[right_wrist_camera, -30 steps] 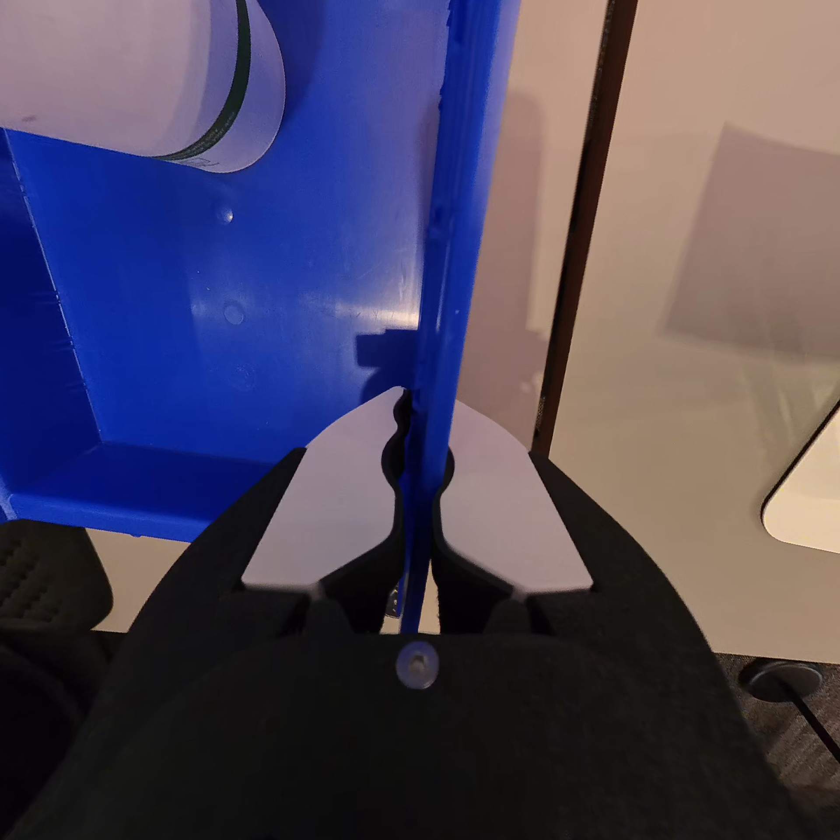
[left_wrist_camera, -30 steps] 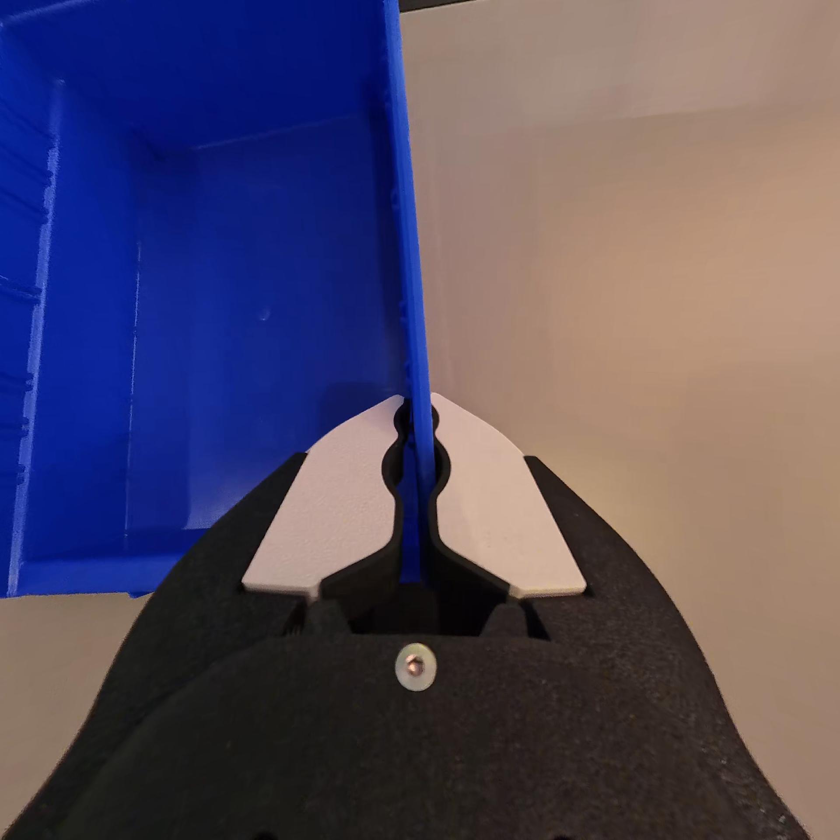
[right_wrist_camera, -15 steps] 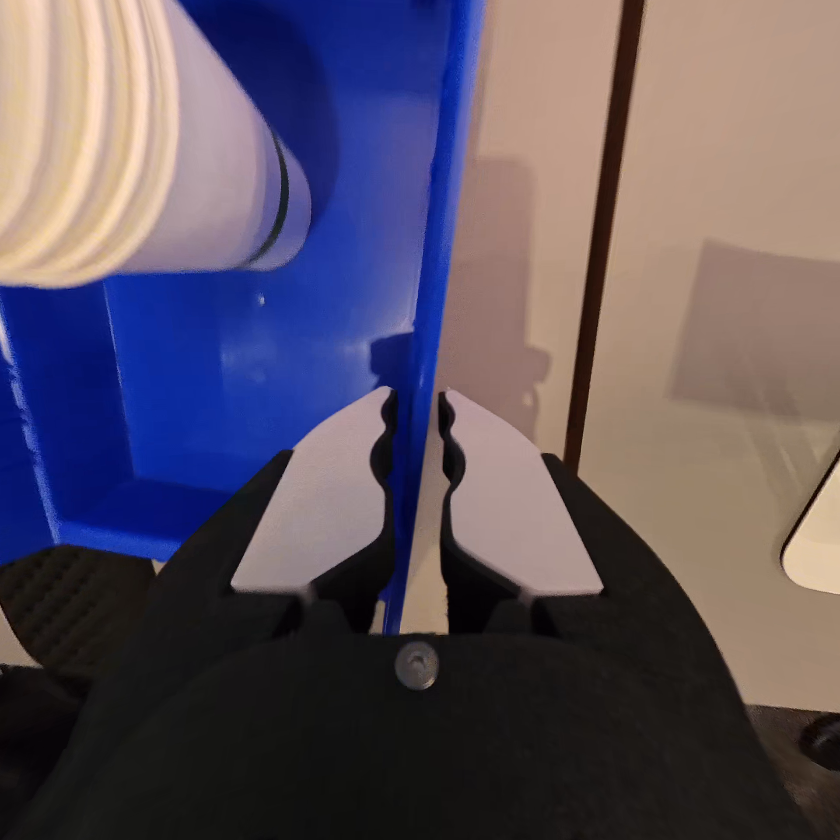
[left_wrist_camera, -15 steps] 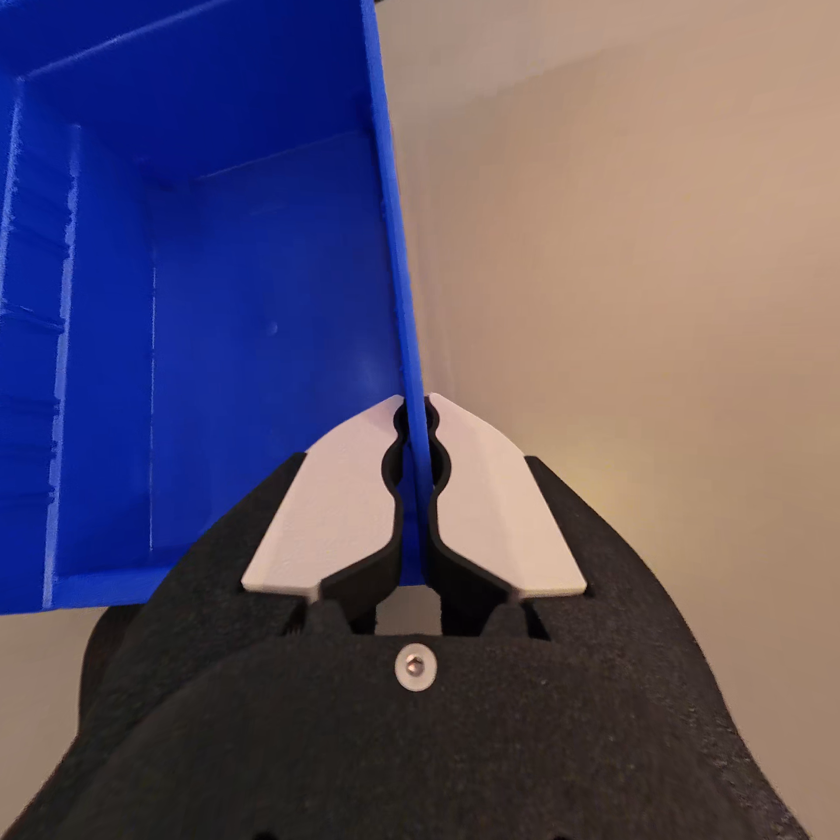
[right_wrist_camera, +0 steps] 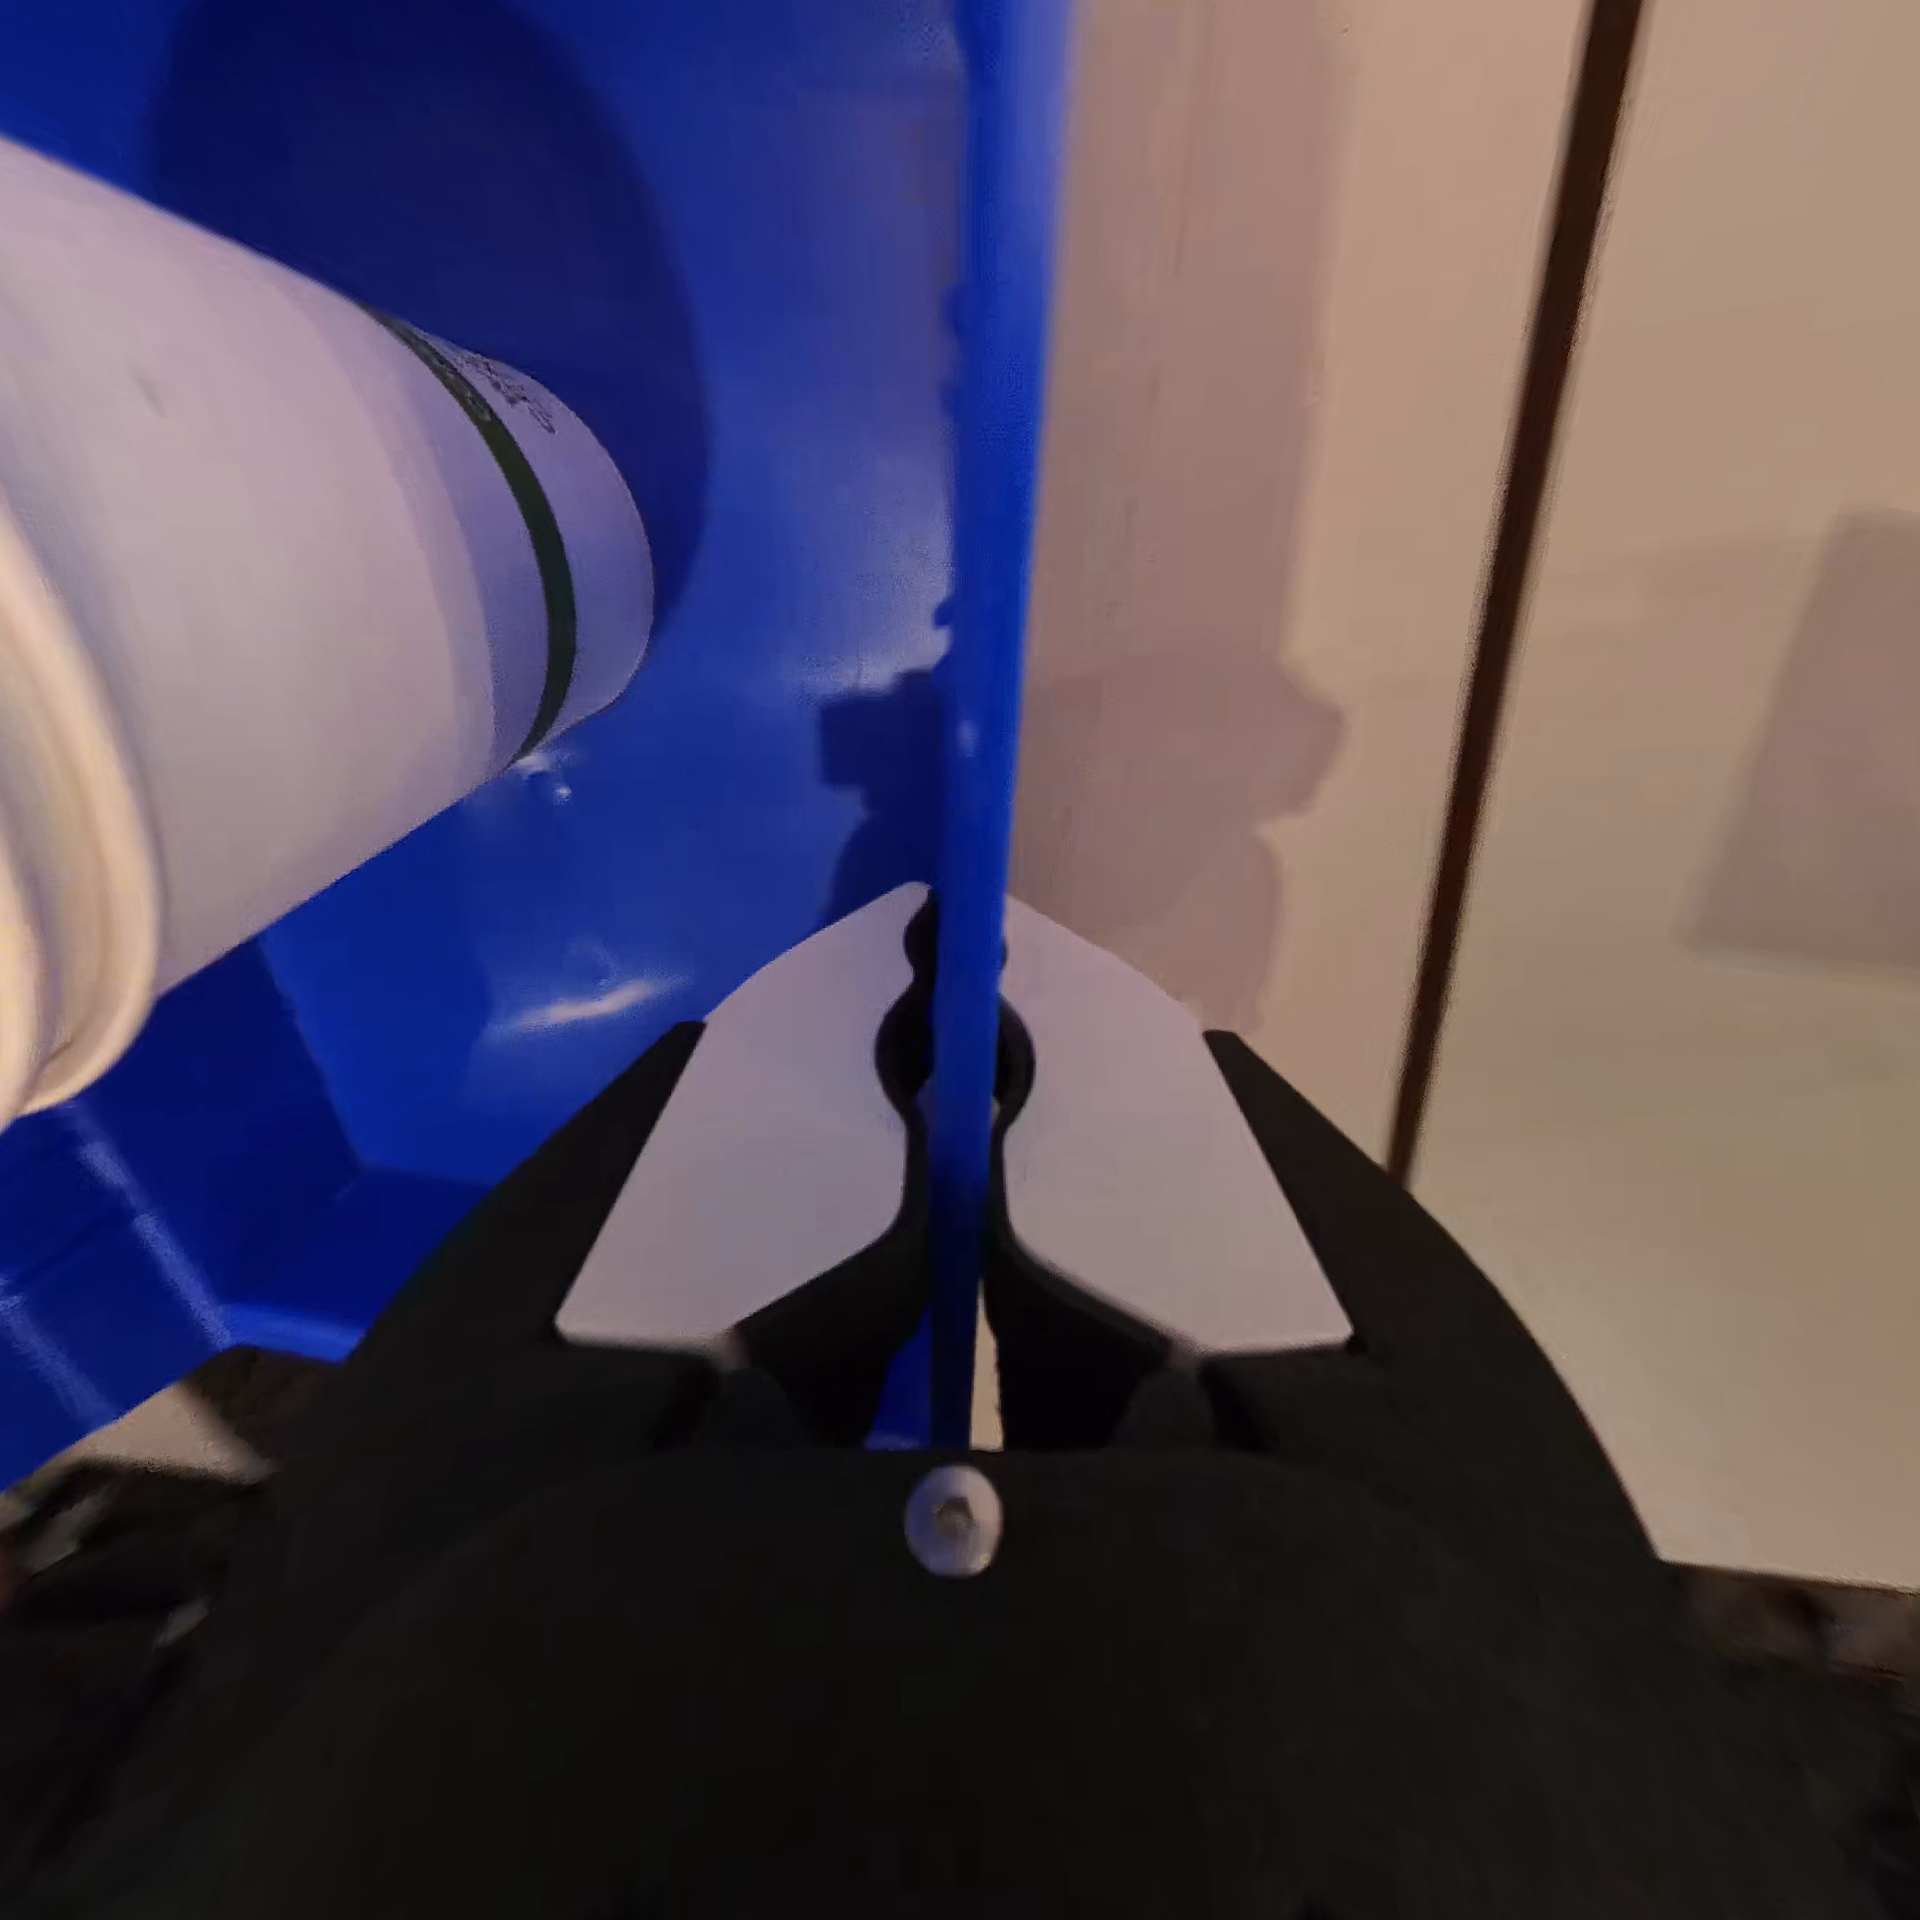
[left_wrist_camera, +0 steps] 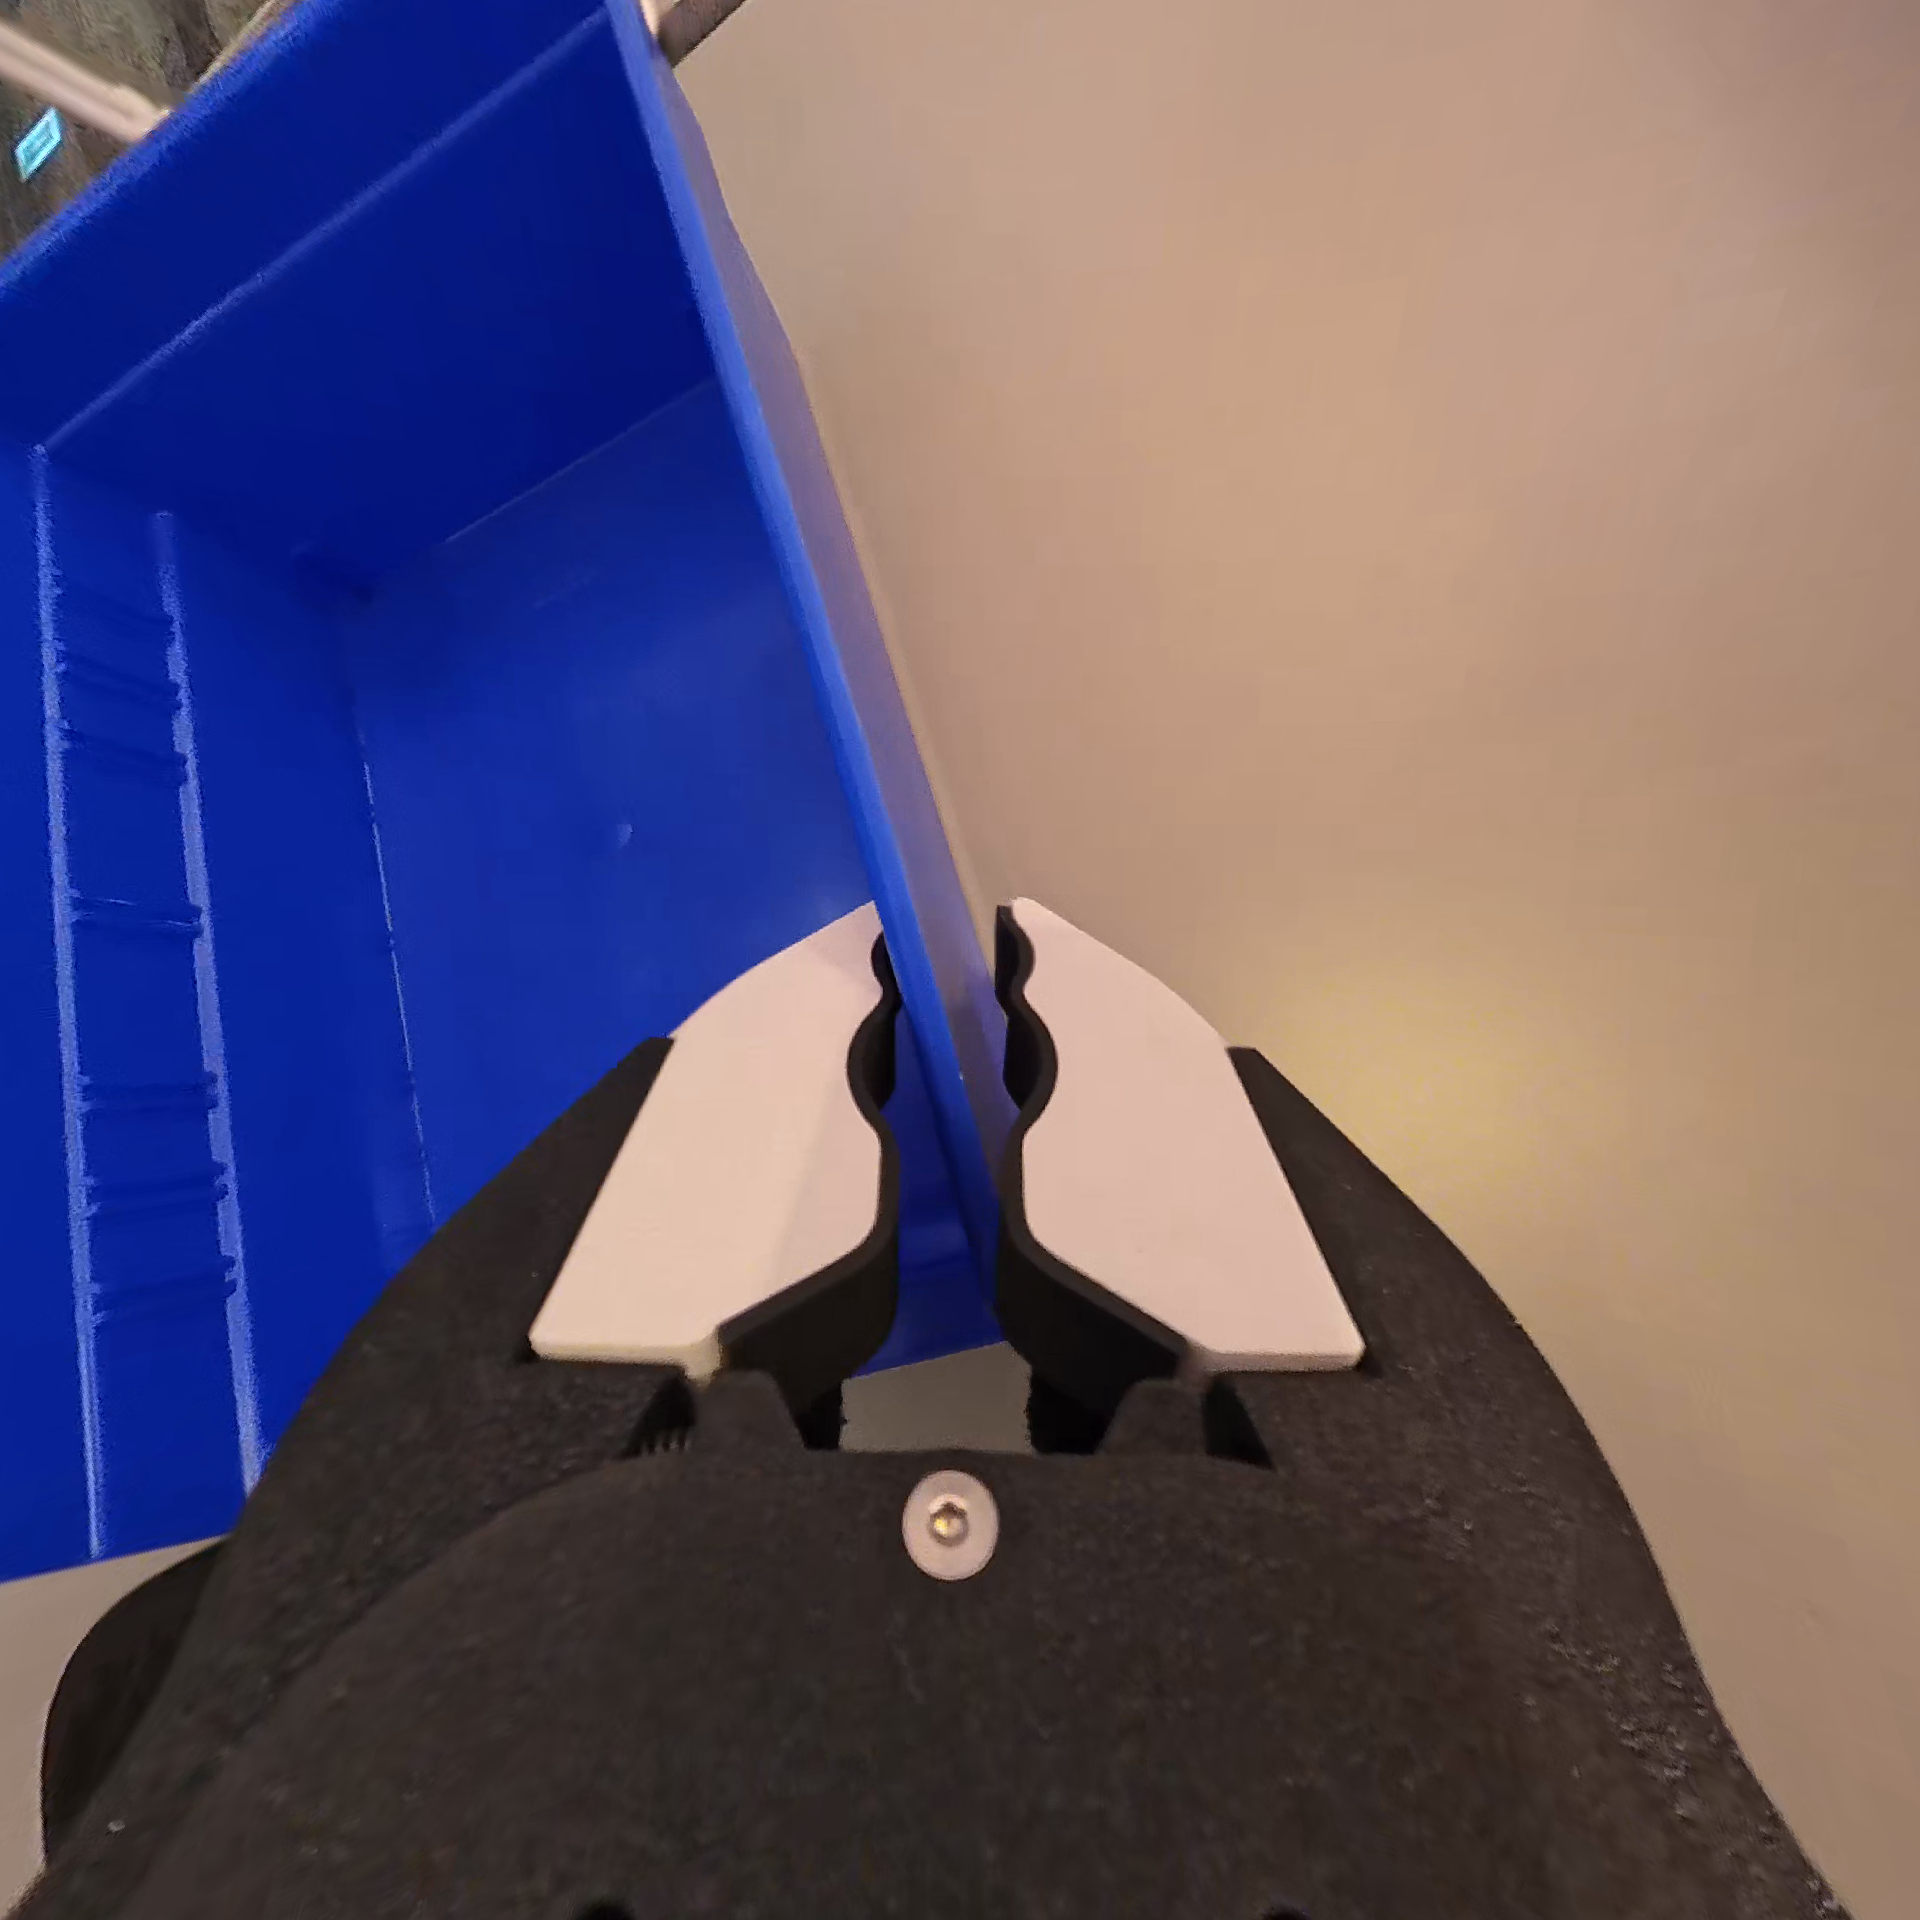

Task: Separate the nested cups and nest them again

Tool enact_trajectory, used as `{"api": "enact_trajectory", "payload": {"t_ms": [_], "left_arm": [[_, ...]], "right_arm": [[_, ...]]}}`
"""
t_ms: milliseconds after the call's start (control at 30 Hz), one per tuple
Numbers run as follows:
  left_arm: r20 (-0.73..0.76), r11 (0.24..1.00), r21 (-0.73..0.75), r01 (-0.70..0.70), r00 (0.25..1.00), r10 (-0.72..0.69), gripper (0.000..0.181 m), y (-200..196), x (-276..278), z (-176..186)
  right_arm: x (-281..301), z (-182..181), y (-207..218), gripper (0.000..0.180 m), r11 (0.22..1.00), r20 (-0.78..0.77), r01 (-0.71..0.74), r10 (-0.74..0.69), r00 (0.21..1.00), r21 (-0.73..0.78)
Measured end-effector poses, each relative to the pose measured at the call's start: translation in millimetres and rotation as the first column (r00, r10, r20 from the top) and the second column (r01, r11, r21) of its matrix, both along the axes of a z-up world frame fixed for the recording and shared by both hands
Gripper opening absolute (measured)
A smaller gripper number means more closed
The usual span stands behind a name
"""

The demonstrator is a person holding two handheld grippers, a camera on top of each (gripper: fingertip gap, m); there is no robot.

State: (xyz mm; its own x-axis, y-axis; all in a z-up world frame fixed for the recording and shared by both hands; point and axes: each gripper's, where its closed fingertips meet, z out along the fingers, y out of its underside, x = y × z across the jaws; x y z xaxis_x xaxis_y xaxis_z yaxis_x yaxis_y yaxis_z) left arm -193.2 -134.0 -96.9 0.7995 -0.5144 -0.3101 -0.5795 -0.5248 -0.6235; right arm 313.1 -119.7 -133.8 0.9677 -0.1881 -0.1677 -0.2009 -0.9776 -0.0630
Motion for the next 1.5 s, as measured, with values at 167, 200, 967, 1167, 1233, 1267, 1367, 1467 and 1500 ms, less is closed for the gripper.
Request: {"api": "enact_trajectory", "payload": {"t_ms": [167, 200, 967, 1167, 1233, 1267, 1367, 1467, 1500], "left_arm": [[0.083, 0.995, -0.061, 0.080, 0.994, -0.075, 0.037, -9, 46, -2], [0.108, 0.992, -0.074, 0.104, 0.990, -0.095, 0.047, -12, 56, -3], [0.456, 0.984, 0.170, -0.059, 0.890, -0.025, 0.073, -55, -101, 71], [0.463, 0.974, 0.146, -0.172, 0.882, 0.087, 0.071, -62, -171, 64], [0.469, 0.969, 0.140, -0.202, 0.876, 0.115, 0.071, -61, -191, 63], [0.478, 0.967, 0.136, -0.216, 0.869, 0.127, 0.071, -61, -199, 63], [0.503, 0.962, 0.128, -0.242, 0.852, 0.147, 0.070, -60, -221, 65], [0.515, 0.956, 0.126, -0.265, 0.841, 0.165, 0.070, -61, -243, 66], [0.518, 0.955, 0.124, -0.270, 0.839, 0.170, 0.070, -62, -250, 66]], "right_arm": [[-3, 0, 0, 0.005, 0.999, 0.002, -0.033, 0.033, 0.999, -0.035], [-4, 0, 2, 0.004, 0.999, 0.002, -0.029, 0.029, 1.000, -0.024], [-16, 1, -7, 0.004, 0.999, -0.108, 0.006, -0.010, 0.994, -0.032], [-25, 46, -3, 0.004, 0.999, -0.097, 0.033, -0.033, 0.995, 0.005], [-33, 72, -1, 0.005, 1.000, -0.045, 0.011, -0.011, 0.999, -0.001], [-39, 86, 1, 0.005, 1.000, -0.018, -0.001, 0.001, 1.000, -0.004], [-73, 129, 10, 0.004, 0.999, 0.008, -0.053, 0.053, 0.999, -0.006], [-125, 167, 25, 0.004, 0.992, -0.009, -0.128, 0.128, 0.992, 0.016], [-145, 178, 32, 0.004, 0.988, -0.013, -0.152, 0.153, 0.988, 0.027]]}}
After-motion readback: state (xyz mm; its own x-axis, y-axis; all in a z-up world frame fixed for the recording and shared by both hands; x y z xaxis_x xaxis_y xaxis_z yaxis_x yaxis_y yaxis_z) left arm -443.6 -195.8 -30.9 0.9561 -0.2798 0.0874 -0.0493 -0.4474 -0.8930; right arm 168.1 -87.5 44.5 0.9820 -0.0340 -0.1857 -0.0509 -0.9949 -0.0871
